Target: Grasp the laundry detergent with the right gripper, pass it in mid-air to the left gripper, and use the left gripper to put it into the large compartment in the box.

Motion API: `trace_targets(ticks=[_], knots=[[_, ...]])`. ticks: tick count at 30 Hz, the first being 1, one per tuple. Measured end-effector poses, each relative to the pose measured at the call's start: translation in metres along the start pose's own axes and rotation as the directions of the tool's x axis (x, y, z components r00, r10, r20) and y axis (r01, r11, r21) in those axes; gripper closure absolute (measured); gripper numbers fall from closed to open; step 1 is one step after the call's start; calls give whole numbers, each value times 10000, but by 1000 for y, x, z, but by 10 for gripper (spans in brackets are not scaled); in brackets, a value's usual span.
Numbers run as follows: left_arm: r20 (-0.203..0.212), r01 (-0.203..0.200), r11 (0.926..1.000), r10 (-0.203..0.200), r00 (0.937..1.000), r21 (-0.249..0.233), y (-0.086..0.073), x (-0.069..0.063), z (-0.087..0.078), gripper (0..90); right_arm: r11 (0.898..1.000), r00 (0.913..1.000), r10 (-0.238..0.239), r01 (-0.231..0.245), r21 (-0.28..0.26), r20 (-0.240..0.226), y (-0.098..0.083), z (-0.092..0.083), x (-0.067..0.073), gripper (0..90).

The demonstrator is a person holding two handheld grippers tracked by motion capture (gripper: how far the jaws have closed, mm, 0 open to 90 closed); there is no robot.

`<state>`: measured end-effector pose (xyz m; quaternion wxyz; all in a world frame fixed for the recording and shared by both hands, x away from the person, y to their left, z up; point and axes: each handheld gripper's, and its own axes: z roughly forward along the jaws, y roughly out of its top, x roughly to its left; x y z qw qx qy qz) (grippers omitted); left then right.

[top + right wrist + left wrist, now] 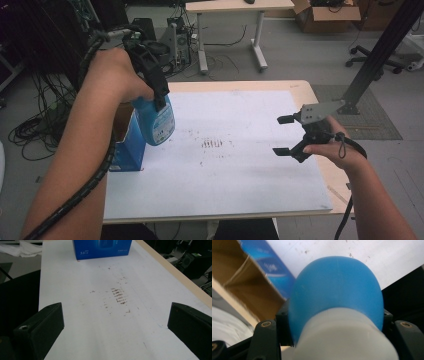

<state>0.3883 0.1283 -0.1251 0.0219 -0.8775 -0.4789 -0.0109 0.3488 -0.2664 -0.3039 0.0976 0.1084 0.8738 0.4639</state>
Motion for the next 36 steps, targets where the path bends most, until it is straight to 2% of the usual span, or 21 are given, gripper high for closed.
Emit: trace_targets(ticks=[3, 7, 10, 11, 13, 15, 17, 27, 28, 29, 30, 34, 36], knots=[[204, 610, 9979, -614, 9979, 195, -2, 12, -7, 381, 9993, 9999, -151, 153, 332, -70, 3, 0, -2, 7], [401, 1174, 9927, -1185, 9921, 269, -6, 26, -14, 381, 9956, 9990, -393, 408, 847, -197, 6, 1, -4, 9], [528, 1754, 9843, -1763, 9829, 216, -11, 38, -20, 381, 9915, 9981, -508, 545, 1184, -337, 7, 3, -6, 10], [539, 2037, 9788, -2045, 9774, 190, -13, 43, -23, 381, 9910, 9981, -497, 536, 1223, -354, 7, 3, -7, 10], [467, 2318, 9727, -2321, 9716, 127, -16, 49, -28, 381, 9890, 9979, -542, 587, 1357, -361, 7, 5, -8, 12], [344, 2784, 9603, -2790, 9597, 192, -19, 55, -33, 381, 9878, 9977, -543, 597, 1439, -410, 7, 7, -8, 12], [286, 3045, 9523, -3049, 9520, 190, -21, 59, -37, 381, 9873, 9982, -408, 469, 1520, -435, 7, 9, -9, 14], [450, 4013, 9160, -4008, 9150, -1, -31, 86, -49, 381, 9711, 9972, -475, 598, 2312, -582, 11, 15, -14, 18], [425, 4073, 9133, -4068, 9125, -32, -32, 90, -49, 381, 9697, 9970, -501, 628, 2361, -593, 12, 15, -14, 18], [375, 4065, 9135, -4057, 9133, -165, -33, 92, -50, 381, 9678, 9968, -531, 662, 2427, -602, 13, 14, -15, 17], [361, 4197, 9072, -4187, 9074, -277, -35, 94, -51, 382, 9663, 9970, -493, 628, 2495, -598, 14, 14, -15, 18], [317, 4408, 8968, -4399, 8975, -365, -38, 104, -51, 382, 9630, 9968, -486, 635, 2620, -629, 19, 12, -16, 18], [363, 4433, 8954, -4420, 8963, -429, -40, 109, -51, 381, 9623, 9968, -476, 630, 2646, -643, 20, 12, -16, 19]])
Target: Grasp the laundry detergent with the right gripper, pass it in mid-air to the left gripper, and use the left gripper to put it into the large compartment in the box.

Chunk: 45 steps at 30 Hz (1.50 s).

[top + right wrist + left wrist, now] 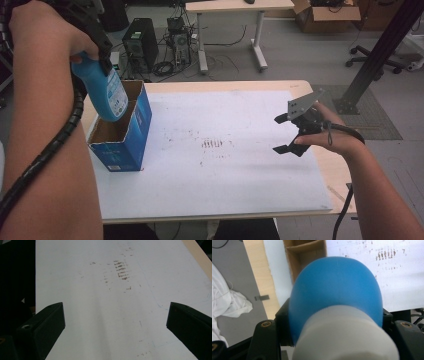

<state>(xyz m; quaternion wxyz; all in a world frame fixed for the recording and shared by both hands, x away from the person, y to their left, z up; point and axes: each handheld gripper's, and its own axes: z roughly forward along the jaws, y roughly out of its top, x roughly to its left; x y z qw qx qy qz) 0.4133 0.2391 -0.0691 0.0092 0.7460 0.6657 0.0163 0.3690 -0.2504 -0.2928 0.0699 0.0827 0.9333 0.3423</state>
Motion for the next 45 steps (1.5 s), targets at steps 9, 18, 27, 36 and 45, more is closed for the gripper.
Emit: trace_targets(ticks=[9, 18, 27, 36, 45], knots=[[-37, 281, 9994, -282, 9996, -215, 1, 20, 13, 382, 9988, 9996, -165, 175, 456, -225, 4, 0, 5, 21], [99, 378, 9992, -377, 9992, -128, 3, 28, 38, 382, 9907, 9994, -117, 163, 1355, -340, 15, -4, 2, 25], [36, 397, 9992, -396, 9992, -89, 4, 33, 62, 382, 9851, 9987, -151, 233, 1701, -494, 22, -5, 2, 26], [-112, 212, 9998, -211, 9997, 55, 7, 31, 81, 381, 9762, 9977, 4, 142, 2165, -673, 26, -1, -2, 27], [-94, 321, 9995, -320, 9994, 61, 8, 33, 101, 382, 9648, 9953, 13, 242, 2618, -968, 27, 4, -4, 29]])
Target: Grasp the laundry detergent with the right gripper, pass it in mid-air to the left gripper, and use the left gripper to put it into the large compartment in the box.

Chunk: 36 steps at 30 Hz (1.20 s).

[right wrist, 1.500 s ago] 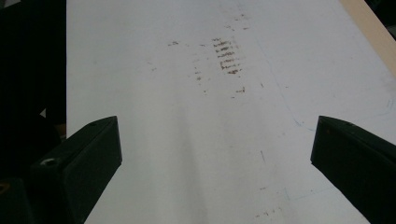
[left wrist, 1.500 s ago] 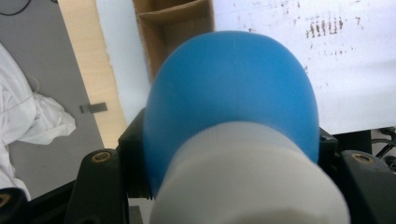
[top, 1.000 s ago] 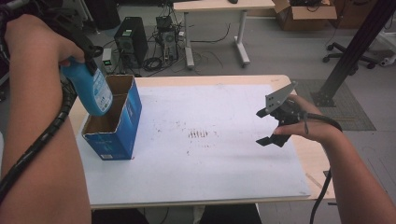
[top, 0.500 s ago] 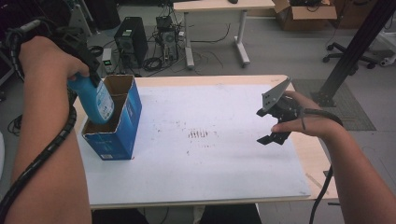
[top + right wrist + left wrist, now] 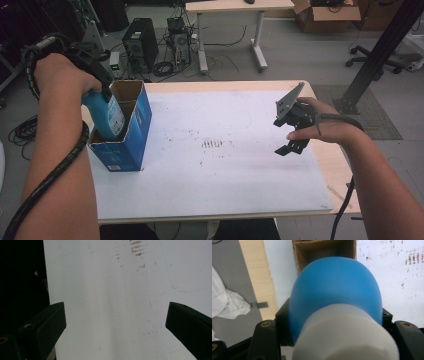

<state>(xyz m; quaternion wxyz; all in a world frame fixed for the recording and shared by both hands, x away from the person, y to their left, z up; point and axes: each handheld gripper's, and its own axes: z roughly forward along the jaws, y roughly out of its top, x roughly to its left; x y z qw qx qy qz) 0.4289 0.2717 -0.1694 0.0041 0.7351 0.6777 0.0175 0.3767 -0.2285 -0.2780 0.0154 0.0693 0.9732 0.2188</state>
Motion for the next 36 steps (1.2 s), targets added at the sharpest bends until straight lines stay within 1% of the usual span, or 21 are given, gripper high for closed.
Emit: trace_targets(ticks=[4, 9, 11, 14, 17, 21, 27, 31, 36], knots=[[-43, 7, 10000, -7, 10000, 71, 0, 1, 12, 382, 9997, 9999, -60, 62, 224, -89, 2, 0, 0, 31], [17, -56, 9998, 56, 10000, 193, 0, 2, 27, 382, 9993, 9998, -48, 54, 357, -170, 3, -1, 0, 30], [28, -138, 9996, 137, 9999, 239, 0, 1, 32, 381, 9992, 9998, -4, 12, 393, -219, 2, -1, 0, 31], [56, -214, 9993, 213, 9998, 298, 0, 0, 41, 381, 9992, 9997, -8, 18, 390, -237, 2, -1, 0, 31], [89, -176, 9996, 174, 9998, 220, 0, 0, 51, 381, 9991, 9997, -18, 28, 412, -243, 2, -1, 0, 31], [67, -182, 9994, 180, 9998, 281, 0, 0, 62, 381, 9996, 9998, -7, 12, 297, -186, 2, -2, 1, 30], [206, -161, 9988, 151, 9997, 468, 0, 1, 75, 381, 9994, 9998, -19, 26, 348, -205, 0, -2, 3, 31], [179, -193, 9985, 184, 9997, 520, -1, 0, 83, 381, 9995, 9998, 7, -1, 317, -195, -1, -3, 3, 29], [280, -191, 9982, 175, 9995, 567, -1, 0, 92, 381, 9996, 9998, 11, -4, 286, -219, -1, 0, 4, 30]])
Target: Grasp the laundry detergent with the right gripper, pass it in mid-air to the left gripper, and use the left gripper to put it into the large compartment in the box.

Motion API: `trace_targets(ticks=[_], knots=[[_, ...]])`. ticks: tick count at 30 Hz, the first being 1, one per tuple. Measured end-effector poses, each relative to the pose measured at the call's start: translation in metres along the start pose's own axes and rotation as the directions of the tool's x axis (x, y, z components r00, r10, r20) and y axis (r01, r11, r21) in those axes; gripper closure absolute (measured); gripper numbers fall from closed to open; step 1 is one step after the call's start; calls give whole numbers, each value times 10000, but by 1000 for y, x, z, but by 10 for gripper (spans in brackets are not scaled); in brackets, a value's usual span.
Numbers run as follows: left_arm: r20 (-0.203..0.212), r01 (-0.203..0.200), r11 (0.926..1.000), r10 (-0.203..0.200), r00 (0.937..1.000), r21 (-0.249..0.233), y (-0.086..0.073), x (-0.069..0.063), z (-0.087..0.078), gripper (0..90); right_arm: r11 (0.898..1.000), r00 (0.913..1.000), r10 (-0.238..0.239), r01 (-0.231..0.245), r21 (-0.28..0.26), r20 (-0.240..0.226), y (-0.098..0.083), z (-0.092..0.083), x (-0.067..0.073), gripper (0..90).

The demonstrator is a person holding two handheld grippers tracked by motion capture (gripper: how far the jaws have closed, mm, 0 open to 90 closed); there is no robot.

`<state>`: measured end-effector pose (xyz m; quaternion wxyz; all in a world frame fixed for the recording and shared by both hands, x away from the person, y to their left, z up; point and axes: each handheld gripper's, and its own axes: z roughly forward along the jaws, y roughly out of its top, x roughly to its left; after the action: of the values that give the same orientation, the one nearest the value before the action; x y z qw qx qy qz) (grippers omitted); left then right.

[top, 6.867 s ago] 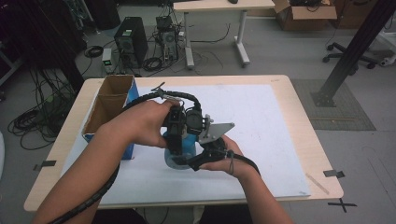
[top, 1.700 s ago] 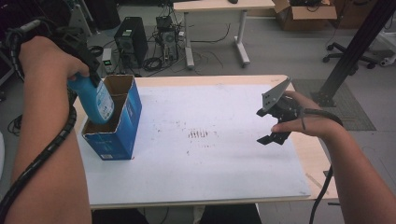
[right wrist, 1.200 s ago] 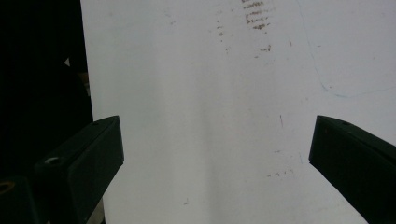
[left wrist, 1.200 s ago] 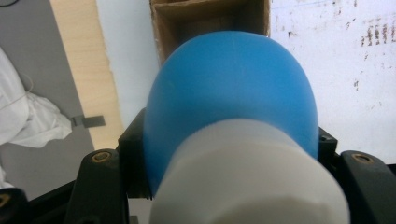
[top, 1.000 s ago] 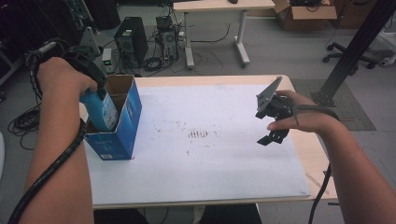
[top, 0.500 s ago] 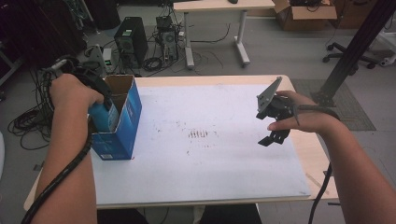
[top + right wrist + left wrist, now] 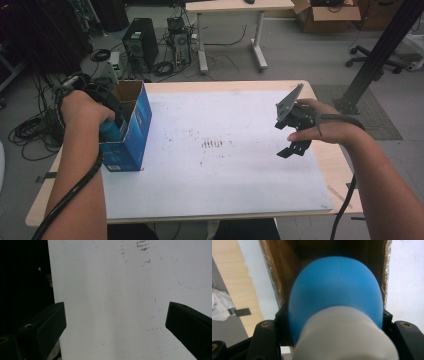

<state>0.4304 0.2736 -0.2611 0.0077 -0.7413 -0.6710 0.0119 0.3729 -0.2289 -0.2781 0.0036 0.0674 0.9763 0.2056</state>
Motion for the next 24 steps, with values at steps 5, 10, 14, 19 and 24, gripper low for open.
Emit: trace_targets(ticks=[5, 10, 14, 19, 24], knots=[[-29, -40, 10000, 40, 10000, 16, 0, 0, 7, 381, 10000, 10000, 13, -13, -34, -42, 0, 2, 1, 31], [-84, -37, 10000, 38, 10000, 85, 0, 0, 13, 381, 10000, 10000, 25, -25, -65, -31, -1, 3, 1, 30], [-128, -52, 9999, 54, 9999, 157, 1, 0, 18, 381, 9999, 10000, 18, -18, -102, -17, -2, 3, 1, 31], [-129, -62, 9997, 65, 9999, 241, 1, -1, 24, 381, 9999, 10000, 19, -19, -120, -30, -2, 4, 2, 30], [-123, -110, 9994, 114, 9999, 337, 2, -2, 28, 380, 9998, 10000, -6, 5, -175, -54, -2, 5, 2, 32]])
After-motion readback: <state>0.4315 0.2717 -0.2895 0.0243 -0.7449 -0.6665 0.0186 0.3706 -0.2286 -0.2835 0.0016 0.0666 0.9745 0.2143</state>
